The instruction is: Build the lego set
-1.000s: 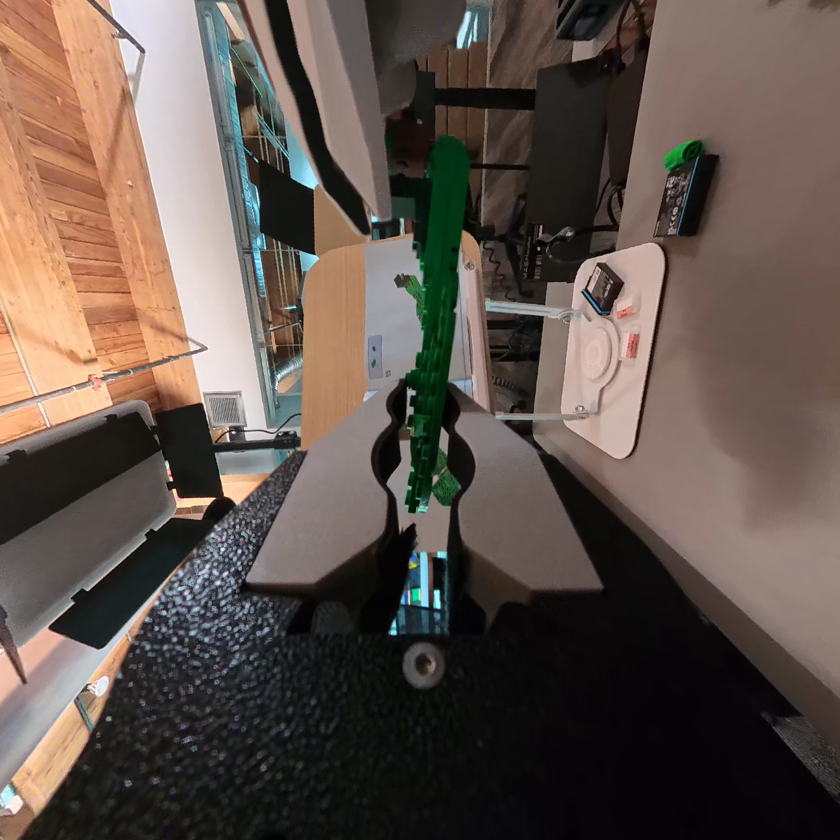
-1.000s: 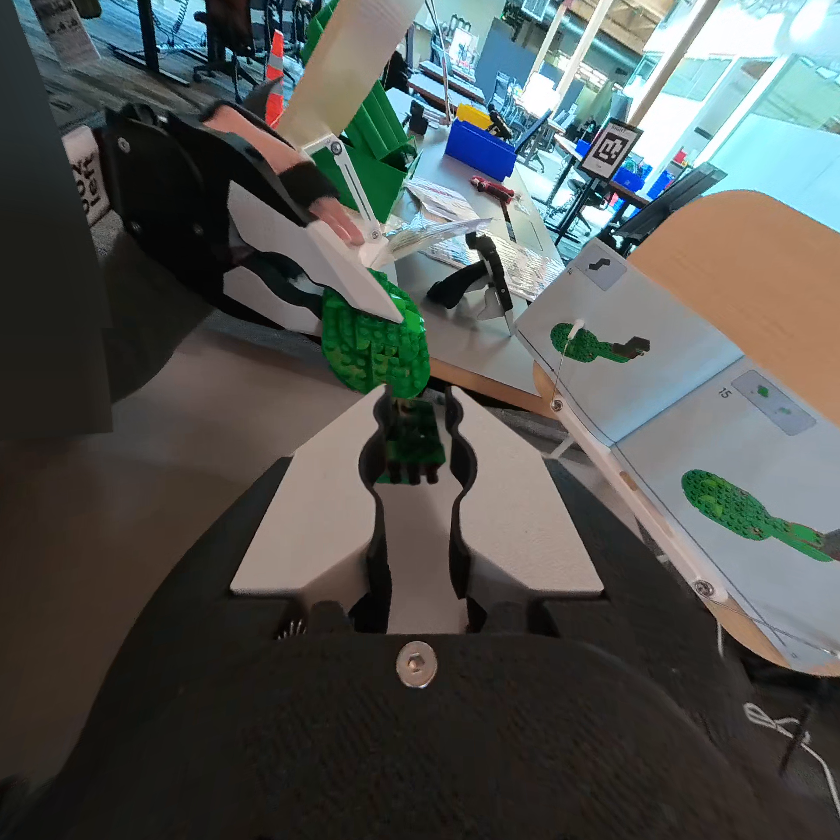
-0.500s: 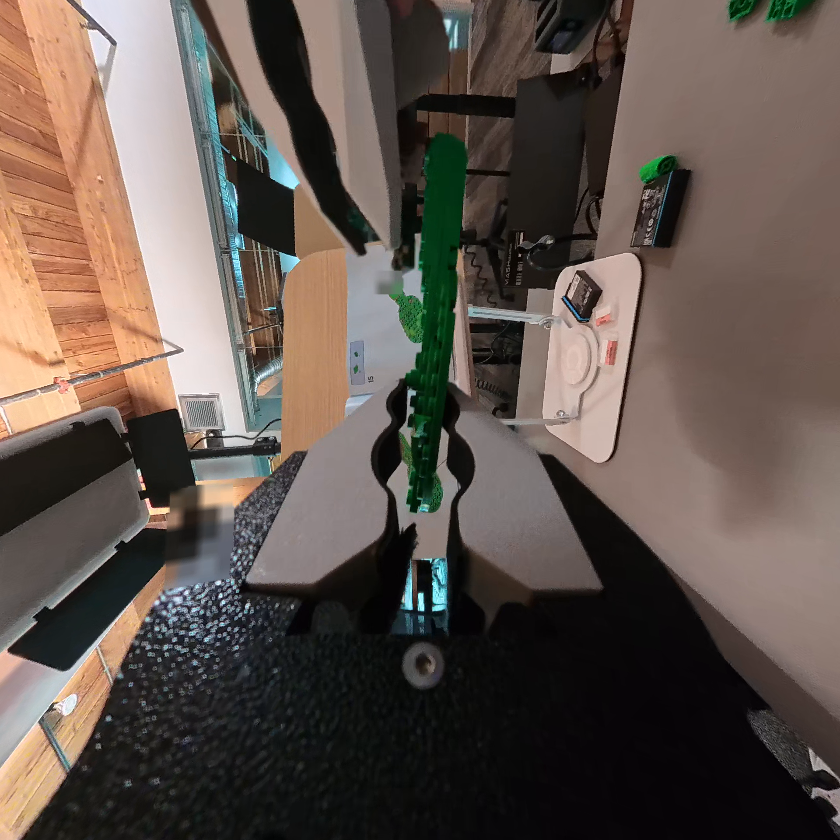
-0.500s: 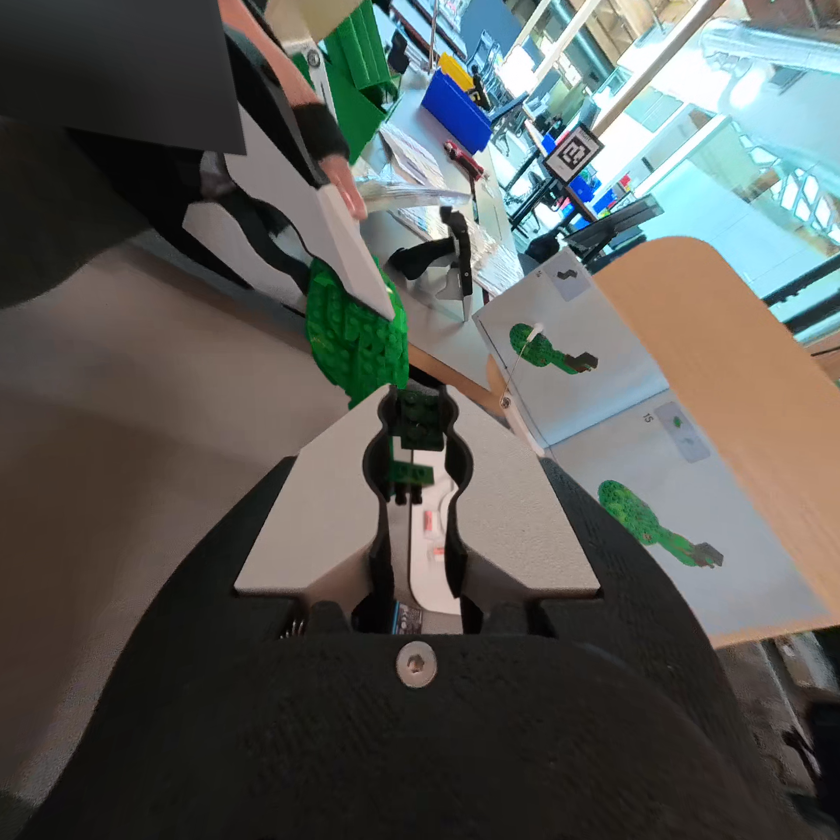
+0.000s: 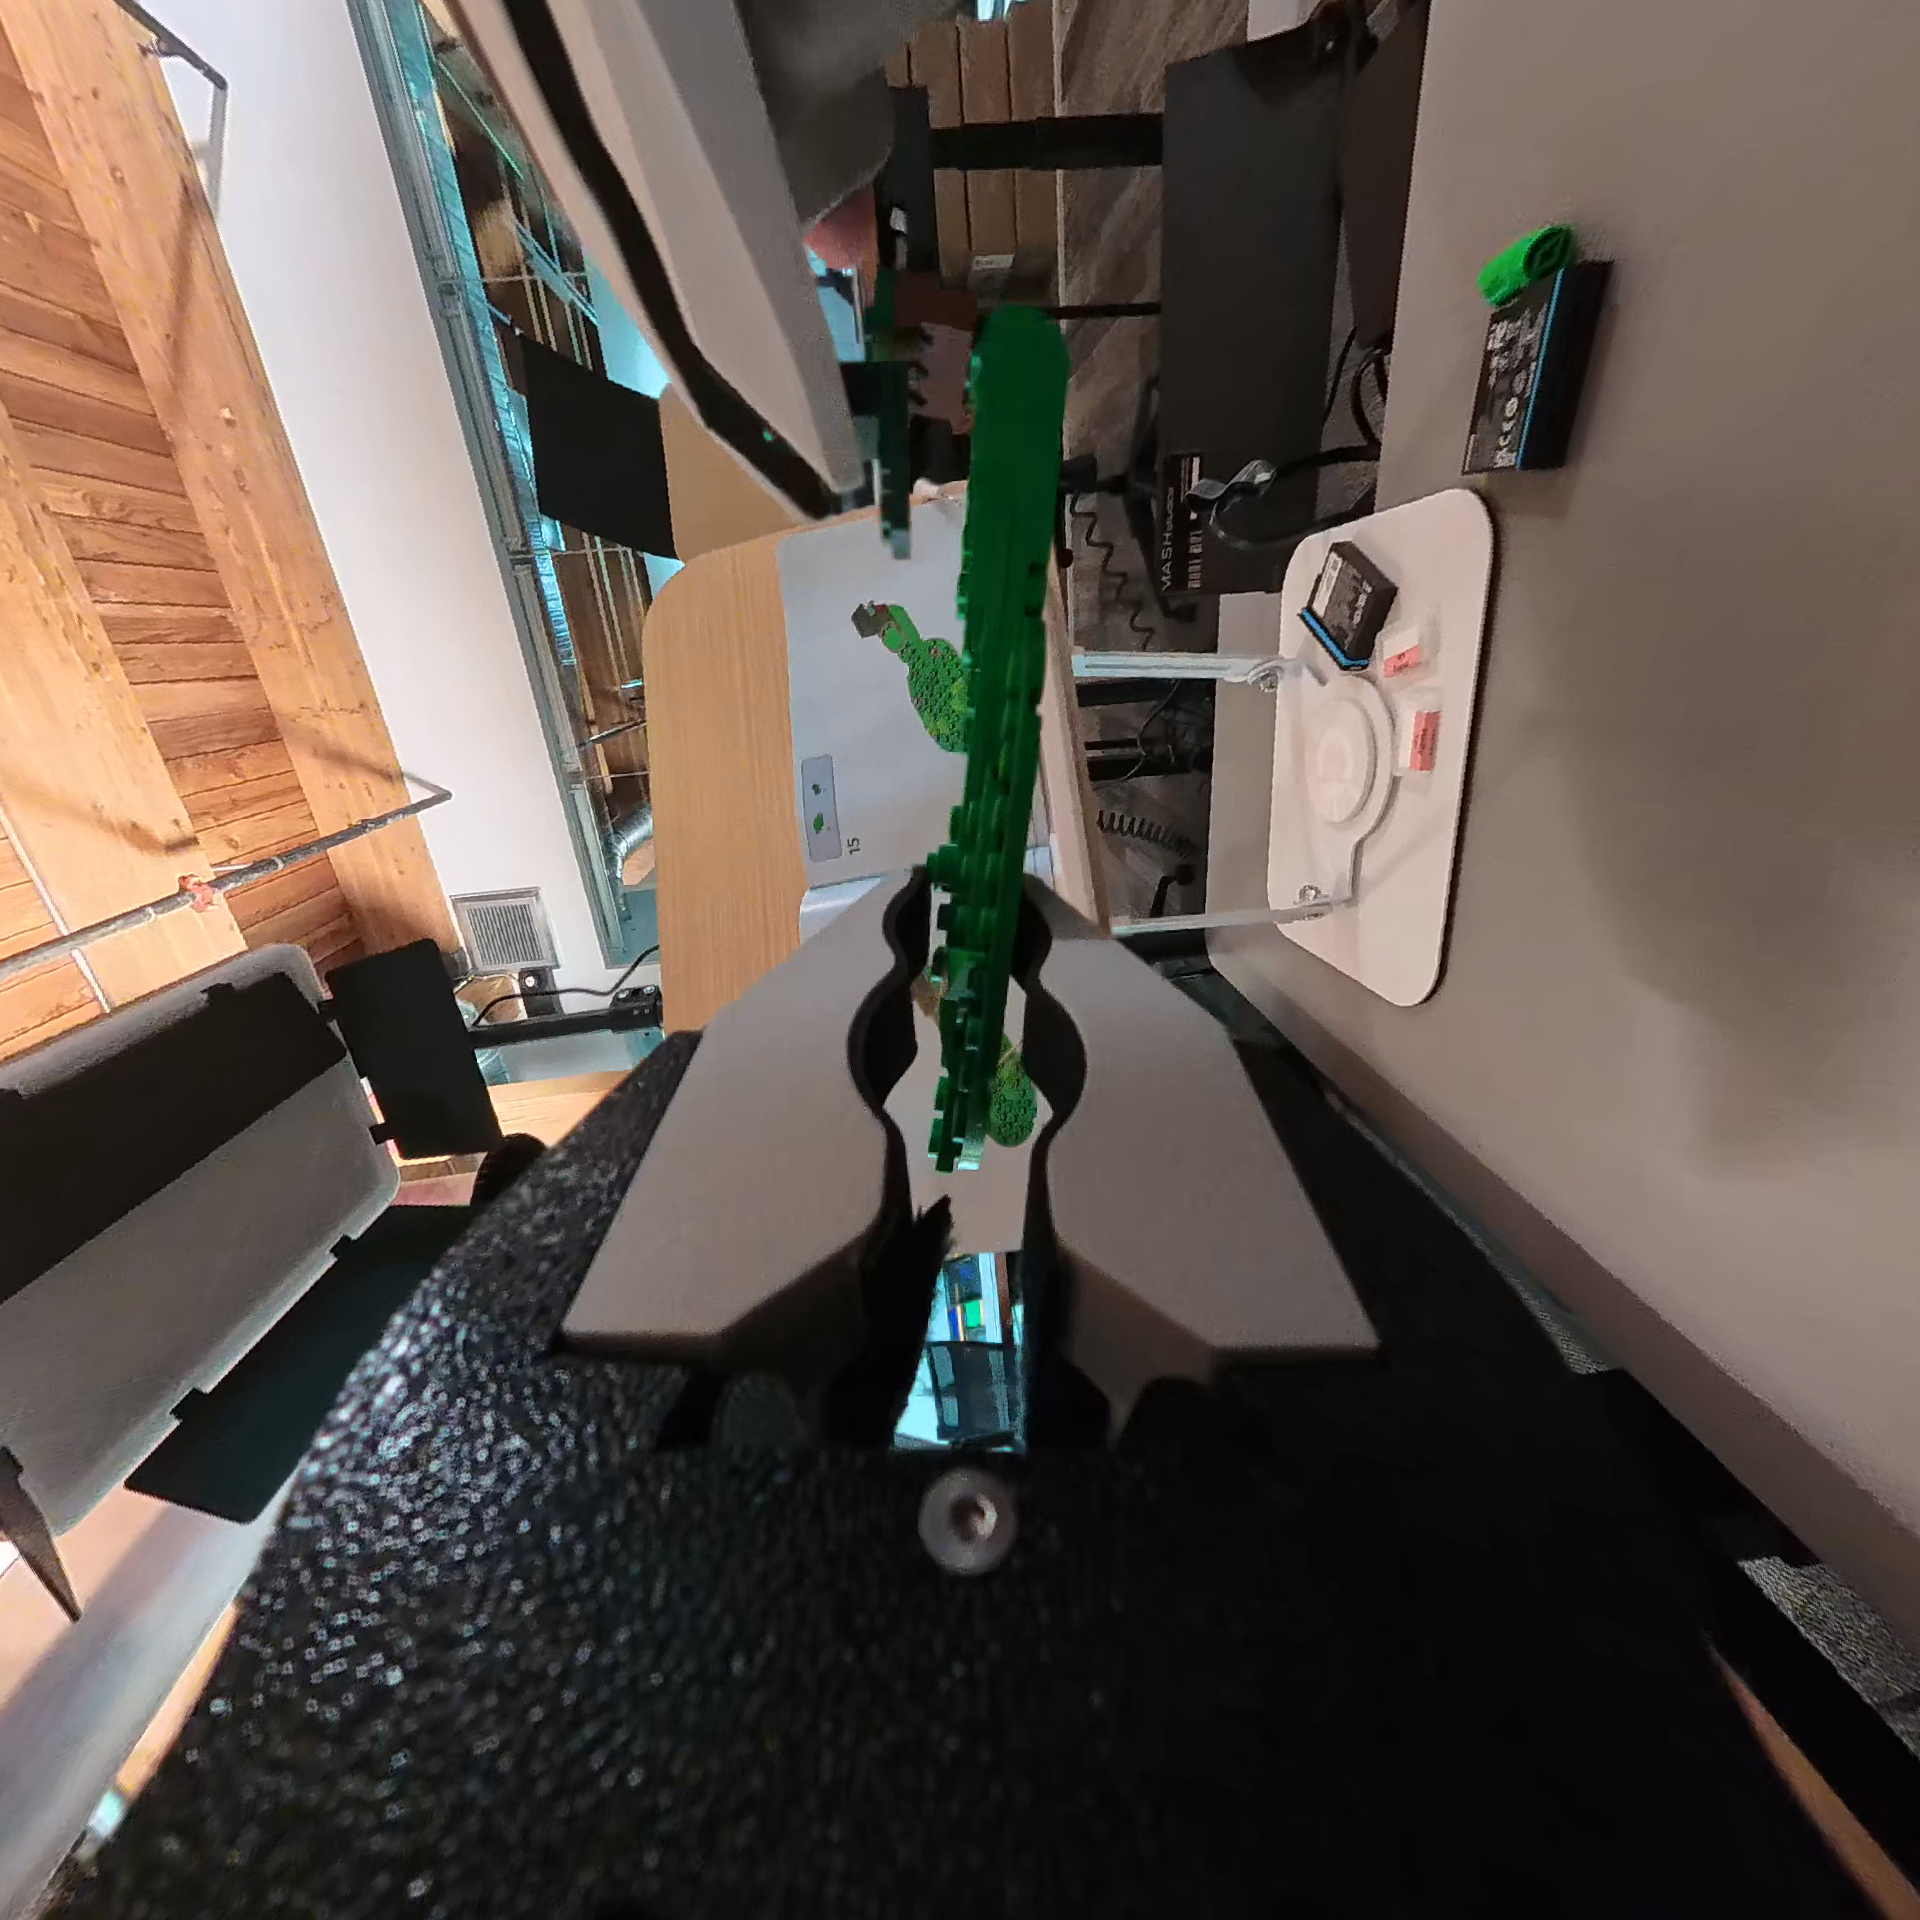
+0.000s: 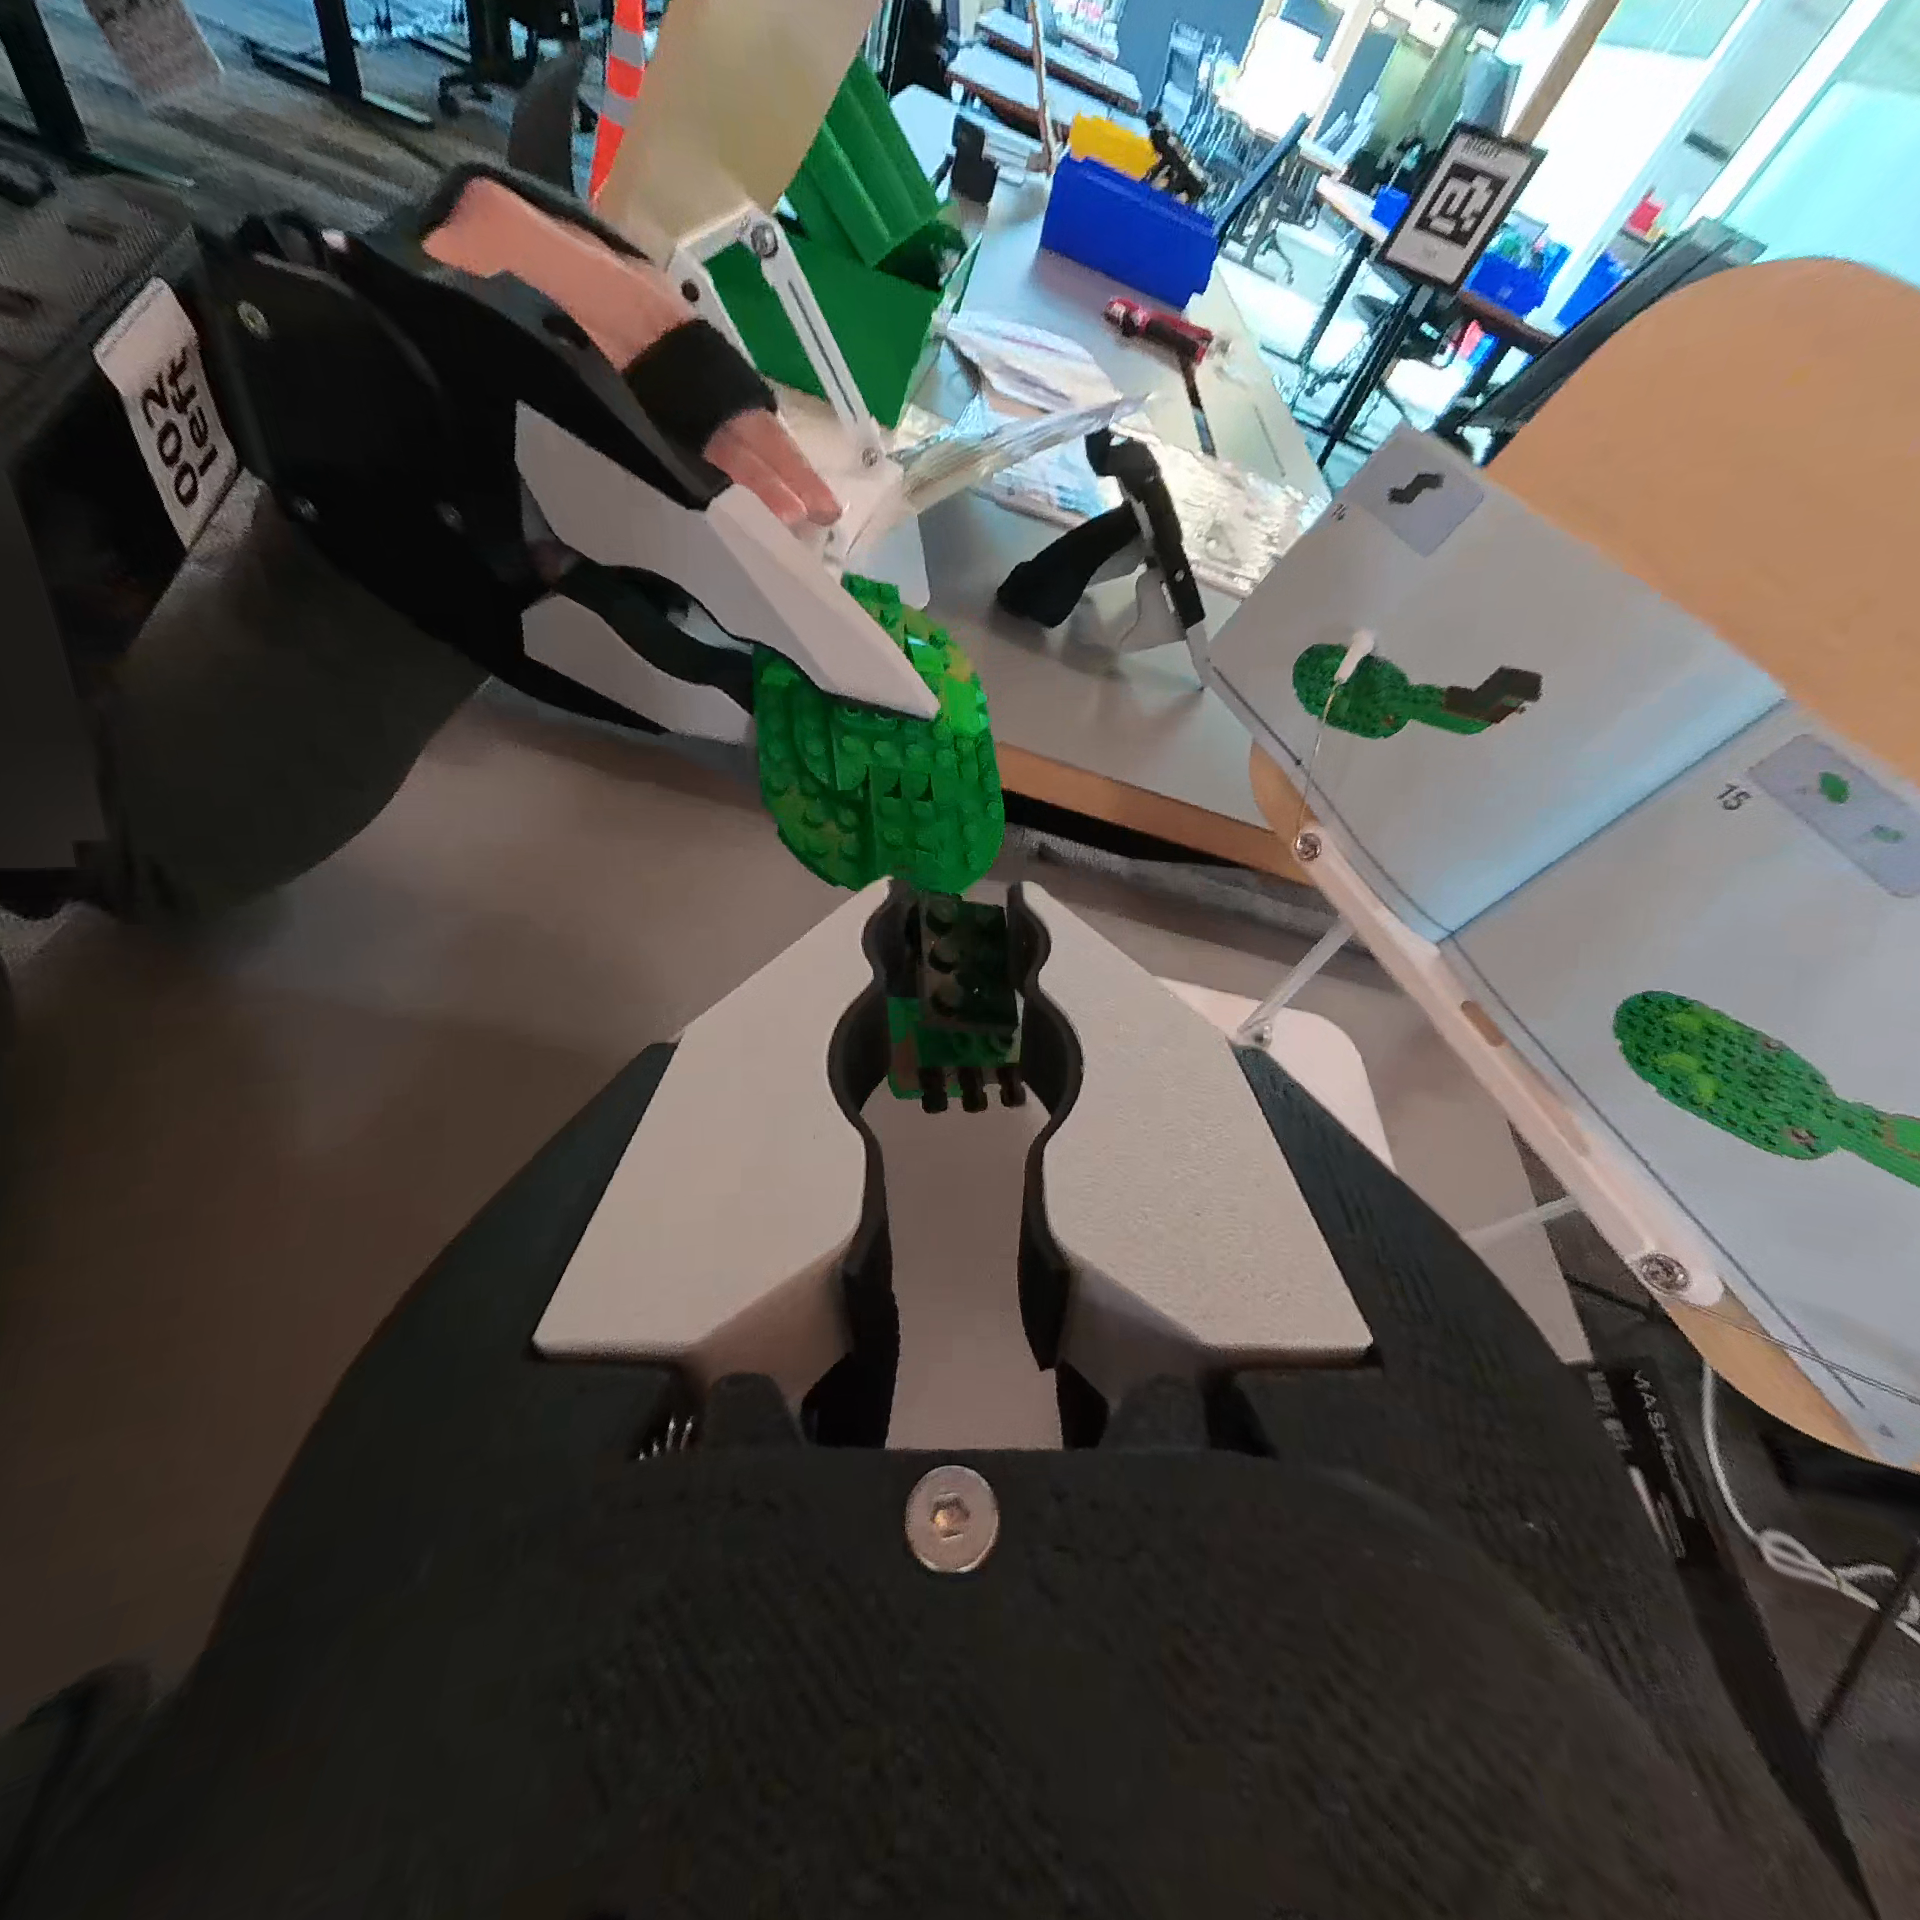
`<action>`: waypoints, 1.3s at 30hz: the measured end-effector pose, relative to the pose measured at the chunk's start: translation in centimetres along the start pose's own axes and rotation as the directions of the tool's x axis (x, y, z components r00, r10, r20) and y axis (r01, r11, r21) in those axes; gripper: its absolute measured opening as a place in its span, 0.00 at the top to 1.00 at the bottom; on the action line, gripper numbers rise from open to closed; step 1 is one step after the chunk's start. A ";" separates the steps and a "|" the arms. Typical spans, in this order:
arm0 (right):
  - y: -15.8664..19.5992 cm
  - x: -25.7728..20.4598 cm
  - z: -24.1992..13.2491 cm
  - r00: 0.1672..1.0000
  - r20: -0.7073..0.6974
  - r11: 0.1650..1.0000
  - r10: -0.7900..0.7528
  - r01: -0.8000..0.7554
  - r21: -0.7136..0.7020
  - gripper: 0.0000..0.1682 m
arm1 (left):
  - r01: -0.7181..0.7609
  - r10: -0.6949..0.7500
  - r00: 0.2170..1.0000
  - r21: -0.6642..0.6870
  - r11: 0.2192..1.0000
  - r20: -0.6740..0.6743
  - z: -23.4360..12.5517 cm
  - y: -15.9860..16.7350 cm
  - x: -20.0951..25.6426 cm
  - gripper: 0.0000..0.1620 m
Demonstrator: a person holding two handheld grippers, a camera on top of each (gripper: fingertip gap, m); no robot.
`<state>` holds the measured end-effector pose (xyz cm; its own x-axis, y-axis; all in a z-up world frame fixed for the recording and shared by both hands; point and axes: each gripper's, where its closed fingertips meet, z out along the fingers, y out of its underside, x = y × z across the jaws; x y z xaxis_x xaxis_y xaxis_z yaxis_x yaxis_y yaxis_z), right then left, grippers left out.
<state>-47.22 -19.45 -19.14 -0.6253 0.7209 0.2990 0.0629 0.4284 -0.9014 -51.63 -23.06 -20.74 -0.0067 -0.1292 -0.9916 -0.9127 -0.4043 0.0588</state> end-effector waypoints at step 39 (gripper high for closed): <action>3.8 -0.2 -0.5 0.992 0.030 0.981 0.120 -0.114 -0.158 0.84 | -0.012 0.015 0.996 0.030 0.999 -0.084 0.9 -1.4 1.6 0.93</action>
<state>-46.48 -17.73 -22.49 -0.6363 0.7504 0.1790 0.2560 0.4243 -0.8686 -50.76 -21.87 -22.56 0.0144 -0.2108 -0.9774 -0.9243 -0.3756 0.0674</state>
